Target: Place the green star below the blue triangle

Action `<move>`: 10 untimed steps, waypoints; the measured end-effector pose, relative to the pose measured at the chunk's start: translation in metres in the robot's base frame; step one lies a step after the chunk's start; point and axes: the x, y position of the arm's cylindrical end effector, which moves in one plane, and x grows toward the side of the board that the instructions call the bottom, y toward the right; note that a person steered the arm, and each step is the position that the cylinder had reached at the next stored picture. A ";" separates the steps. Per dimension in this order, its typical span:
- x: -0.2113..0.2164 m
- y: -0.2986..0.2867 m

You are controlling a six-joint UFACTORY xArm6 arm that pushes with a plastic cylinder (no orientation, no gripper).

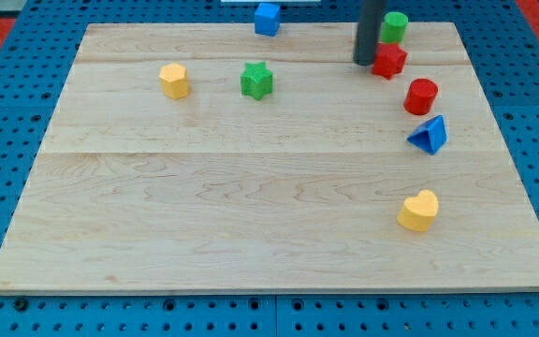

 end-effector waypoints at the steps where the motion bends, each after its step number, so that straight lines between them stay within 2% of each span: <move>1: 0.001 0.018; 2: -0.012 -0.067; 4: -0.011 -0.173; 6: 0.068 -0.188; 8: 0.104 -0.213; 9: 0.128 -0.174; 10: 0.164 -0.107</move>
